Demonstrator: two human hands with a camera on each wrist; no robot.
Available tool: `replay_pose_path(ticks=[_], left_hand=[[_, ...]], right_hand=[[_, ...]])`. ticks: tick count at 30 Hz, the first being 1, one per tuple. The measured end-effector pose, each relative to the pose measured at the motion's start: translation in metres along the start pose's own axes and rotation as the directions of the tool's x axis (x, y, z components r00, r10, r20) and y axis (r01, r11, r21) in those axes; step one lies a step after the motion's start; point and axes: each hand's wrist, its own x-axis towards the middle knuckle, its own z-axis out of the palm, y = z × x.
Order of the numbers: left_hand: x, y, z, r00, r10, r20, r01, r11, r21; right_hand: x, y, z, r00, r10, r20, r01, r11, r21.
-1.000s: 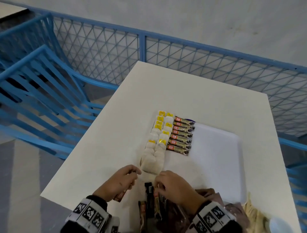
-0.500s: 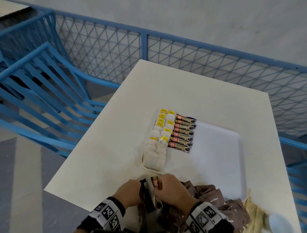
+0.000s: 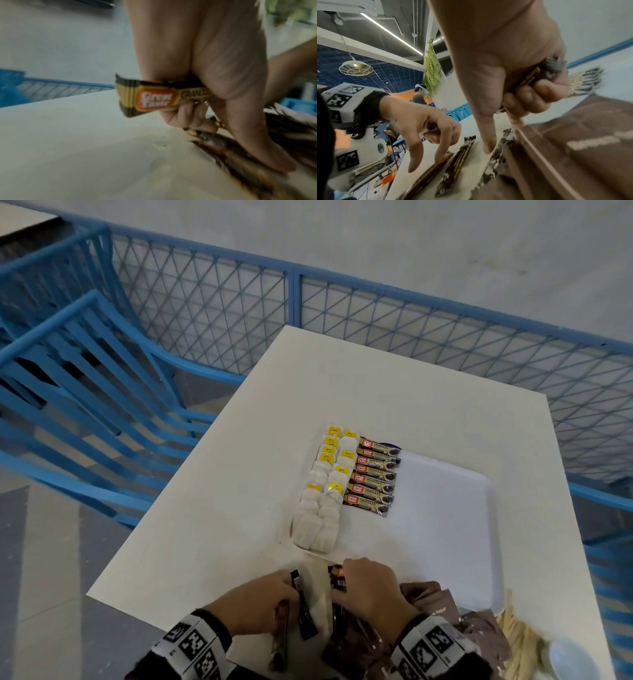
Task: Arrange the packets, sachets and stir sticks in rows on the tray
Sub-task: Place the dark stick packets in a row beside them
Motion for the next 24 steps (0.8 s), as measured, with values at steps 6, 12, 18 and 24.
replay_pose_path(ticks=[6, 12, 18, 24], left_hand=[[-0.003, 0.009, 0.006, 0.989, -0.043, 0.140, -0.009, 0.937, 0.350], [-0.010, 0.001, 0.001, 1.000, 0.025, -0.016, -0.024, 0.998, 0.055], [-0.001, 0.006, -0.004, 0.994, 0.015, -0.112, -0.017, 1.000, -0.020], [0.016, 0.008, 0.007, 0.998, 0.057, -0.038, -0.047, 0.973, 0.224]], right_hand=[[0.005, -0.012, 0.007, 1.000, 0.000, 0.007, -0.001, 0.982, 0.189], [0.012, -0.009, -0.015, 0.998, 0.049, -0.040, -0.006, 0.699, 0.716], [0.014, 0.017, -0.032, 0.987, 0.137, -0.081, -0.001, 0.513, 0.858], [0.014, 0.028, -0.032, 0.976, 0.173, -0.134, 0.024, 0.524, 0.852]])
